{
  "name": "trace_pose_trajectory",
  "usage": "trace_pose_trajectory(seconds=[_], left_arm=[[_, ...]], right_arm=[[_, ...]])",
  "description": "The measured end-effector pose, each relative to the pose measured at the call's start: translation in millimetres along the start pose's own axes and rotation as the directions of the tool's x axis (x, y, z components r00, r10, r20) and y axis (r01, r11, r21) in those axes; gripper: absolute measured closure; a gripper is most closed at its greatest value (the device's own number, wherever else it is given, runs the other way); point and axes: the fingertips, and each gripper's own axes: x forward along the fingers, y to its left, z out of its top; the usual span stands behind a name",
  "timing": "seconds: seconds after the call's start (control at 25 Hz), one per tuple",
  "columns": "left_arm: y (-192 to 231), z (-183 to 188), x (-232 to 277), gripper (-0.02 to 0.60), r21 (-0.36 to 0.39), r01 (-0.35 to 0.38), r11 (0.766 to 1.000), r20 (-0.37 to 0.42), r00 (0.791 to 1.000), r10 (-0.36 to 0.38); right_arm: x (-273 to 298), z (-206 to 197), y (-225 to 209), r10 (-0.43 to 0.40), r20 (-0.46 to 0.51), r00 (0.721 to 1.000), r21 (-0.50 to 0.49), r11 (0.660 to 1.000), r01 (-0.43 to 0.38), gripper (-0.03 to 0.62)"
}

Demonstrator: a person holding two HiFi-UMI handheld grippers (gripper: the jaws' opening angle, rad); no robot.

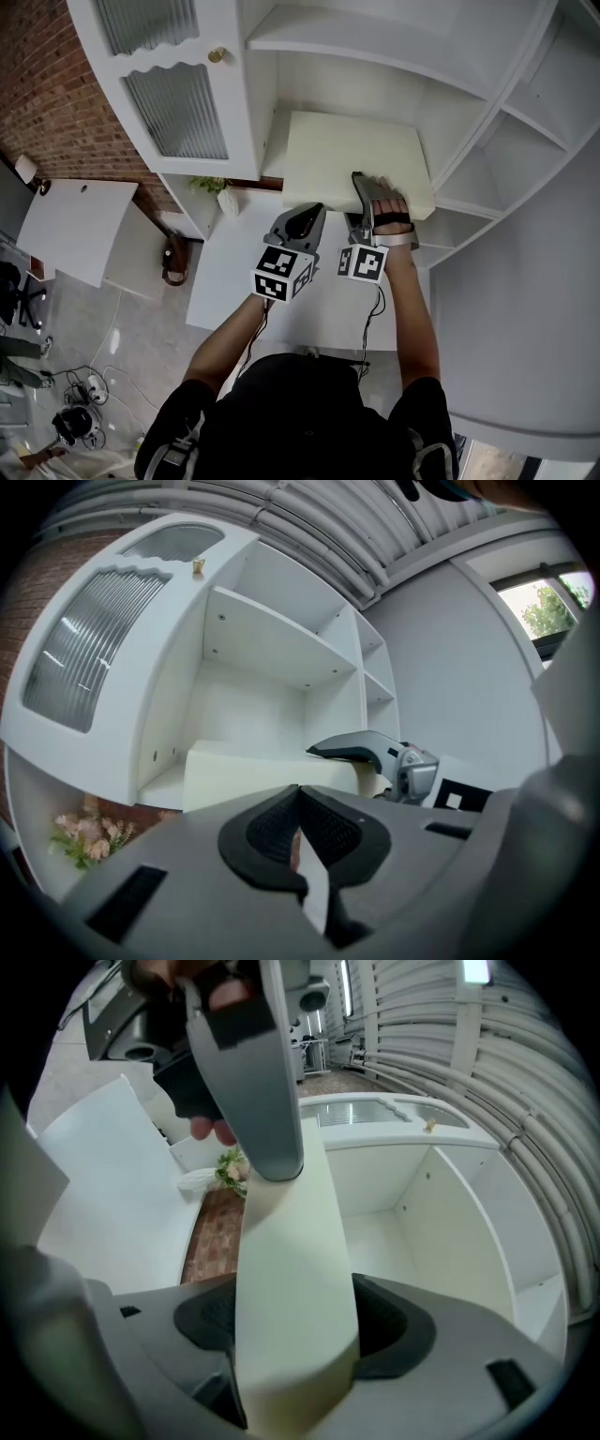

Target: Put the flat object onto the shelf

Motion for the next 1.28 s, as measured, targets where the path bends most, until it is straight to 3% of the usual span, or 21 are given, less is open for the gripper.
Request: trace_pose_trajectory(seconds=[0.24, 0.32, 0.36, 0.4, 0.44, 0.48, 0.56, 0.64, 0.68, 0.72, 0.76, 1.0, 1.28], left_arm=[[1.1, 2.5, 3.7, 0.572, -0.02, -0.014, 1.0, 0.017, 1.0, 0.015], [1.8, 2.6, 4.7, 0.572, -0.02, -0.012, 1.0, 0.014, 1.0, 0.012], [2.6, 2.1, 5.3, 0.572, -0.019, -0.011, 1.0, 0.012, 1.0, 0.011], [3.6, 1.2, 5.5, 0.572, -0.018, -0.01, 1.0, 0.01, 1.0, 0.011], [4.4, 0.0, 5.4, 0.572, -0.018, -0.011, 1.0, 0.009, 1.0, 0.011], [5.0, -1.1, 5.3, 0.572, -0.018, -0.012, 1.0, 0.009, 1.0, 0.012], [6.1, -1.8, 5.0, 0.572, -0.018, -0.016, 1.0, 0.012, 1.0, 0.016], [6.8, -2.2, 4.6, 0.572, -0.019, -0.02, 1.0, 0.014, 1.0, 0.02], [7.2, -2.9, 4.8, 0.572, -0.02, -0.022, 1.0, 0.014, 1.0, 0.022], [8.0, -3.8, 5.9, 0.572, -0.023, -0.024, 0.999, 0.012, 1.0, 0.024], [9.7, -4.8, 7.9, 0.572, -0.025, -0.027, 0.999, 0.008, 1.0, 0.027], [25.2, -4.9, 25.9, 0.572, -0.025, -0.05, 0.998, -0.002, 0.999, 0.05], [45.8, -4.3, 46.2, 0.572, -0.034, -0.091, 0.995, -0.012, 0.996, 0.09]], right_arm=[[-30.5, 7.4, -6.7, -0.054, 0.1, 0.994, 0.066, 0.997, 0.047, 0.272], [-49.8, 10.3, -13.0, -0.081, 0.143, 0.986, 0.186, 0.981, 0.053, 0.273], [-60.1, 9.9, -17.7, -0.093, 0.16, 0.983, 0.284, 0.958, 0.044, 0.275], [-70.3, 6.9, -22.8, -0.103, 0.169, 0.98, 0.407, 0.913, 0.026, 0.295], [-78.9, 1.1, -27.3, -0.11, 0.171, 0.979, 0.539, 0.842, 0.0, 0.377], [-84.6, -7.6, -29.9, -0.11, 0.167, 0.98, 0.663, 0.748, -0.029, 0.46], [-86.3, -30.8, -28.3, -0.091, 0.139, 0.986, 0.847, 0.527, -0.07, 0.518], [-81.1, -51.3, -20.2, -0.053, 0.123, 0.991, 0.947, 0.305, -0.101, 0.543], [-77.6, -58.6, -16.4, -0.038, 0.123, 0.992, 0.97, 0.214, -0.112, 0.543], [-73.7, -64.6, -14.3, -0.03, 0.118, 0.993, 0.982, 0.152, -0.112, 0.549], [-69.3, -69.4, -14.1, -0.028, 0.106, 0.994, 0.988, 0.12, -0.101, 0.554], [-38.2, -83.0, -22.2, -0.048, 0.063, 0.997, 0.996, 0.064, -0.059, 0.554], [-13.2, -86.9, -24.4, -0.048, 0.064, 0.997, 0.996, 0.064, -0.061, 0.566]])
